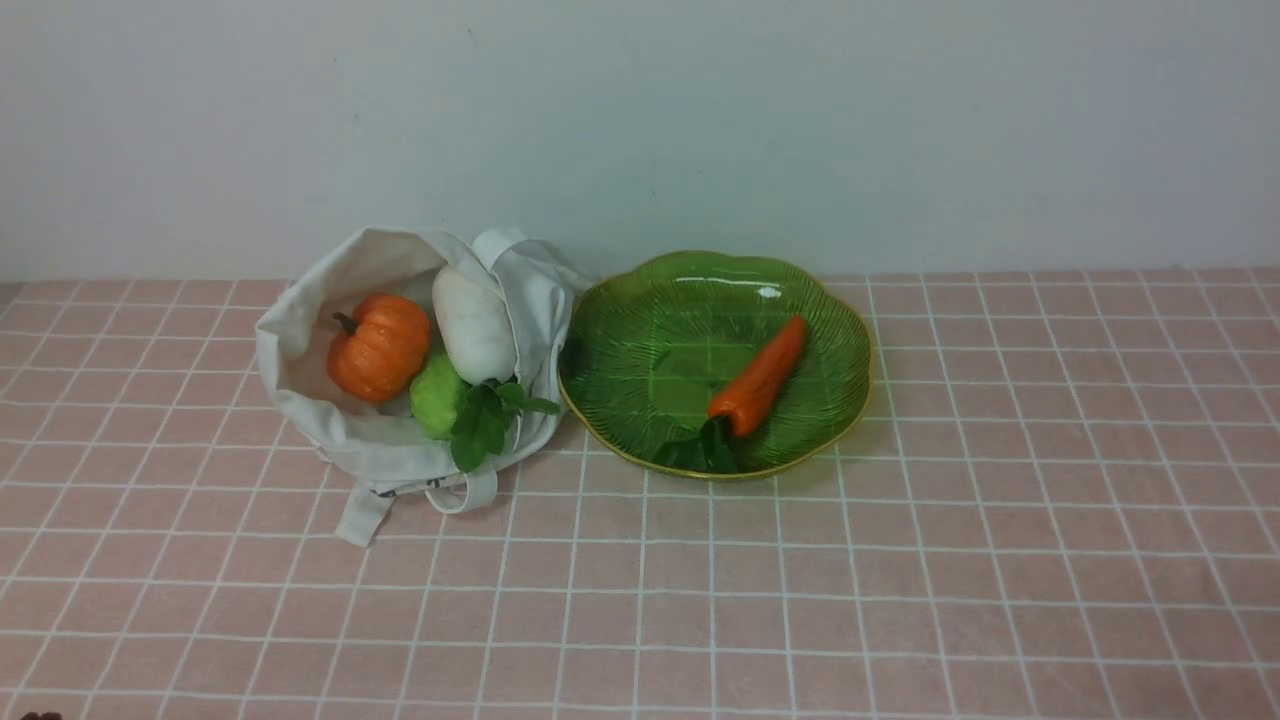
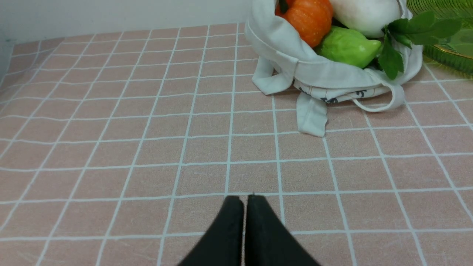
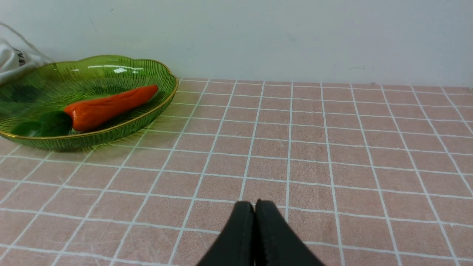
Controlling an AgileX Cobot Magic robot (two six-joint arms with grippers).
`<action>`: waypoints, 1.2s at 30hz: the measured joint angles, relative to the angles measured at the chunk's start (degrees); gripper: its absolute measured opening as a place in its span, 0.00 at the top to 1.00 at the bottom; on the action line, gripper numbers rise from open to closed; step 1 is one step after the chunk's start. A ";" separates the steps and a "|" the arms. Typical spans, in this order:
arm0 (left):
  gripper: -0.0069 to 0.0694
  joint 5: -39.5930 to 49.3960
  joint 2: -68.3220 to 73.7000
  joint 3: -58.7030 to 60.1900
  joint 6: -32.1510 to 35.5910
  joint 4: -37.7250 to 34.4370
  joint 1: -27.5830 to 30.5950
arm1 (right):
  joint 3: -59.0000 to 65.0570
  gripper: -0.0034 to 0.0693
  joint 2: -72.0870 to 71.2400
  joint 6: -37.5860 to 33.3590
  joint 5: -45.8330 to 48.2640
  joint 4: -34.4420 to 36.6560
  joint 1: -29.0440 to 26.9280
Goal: Take vegetables from bag on pink coffee tablecloth place on plate.
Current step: 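Reach into the cloth bag and grasp the pumpkin with the left gripper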
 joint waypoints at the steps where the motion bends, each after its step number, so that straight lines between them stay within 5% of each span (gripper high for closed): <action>1: 0.92 0.00 0.00 0.00 0.00 0.00 0.00 | 0.00 0.97 0.00 0.00 0.00 0.00 0.00; 13: 0.92 -0.22 0.00 0.00 -1.19 -1.53 0.00 | 0.00 0.97 0.00 0.00 0.00 0.00 0.00; 17: 0.92 -2.79 0.00 0.13 -9.79 -14.54 0.00 | 0.00 0.97 0.00 0.00 0.00 0.00 0.00; 19: 0.92 -3.27 0.00 0.13 -18.26 -29.37 0.00 | 0.00 0.97 0.00 0.00 0.00 0.00 0.00; 24: 0.92 -3.91 0.00 0.13 -23.70 -47.06 0.00 | 0.00 0.97 0.00 0.00 0.00 0.00 0.00; 30: 0.92 -5.88 0.00 0.00 -22.24 -51.81 0.00 | 0.00 0.97 0.00 0.00 0.00 0.00 0.00; 36: 0.92 -4.07 0.75 -13.77 -2.41 -52.06 0.00 | 0.00 0.97 0.00 0.00 0.00 0.00 0.00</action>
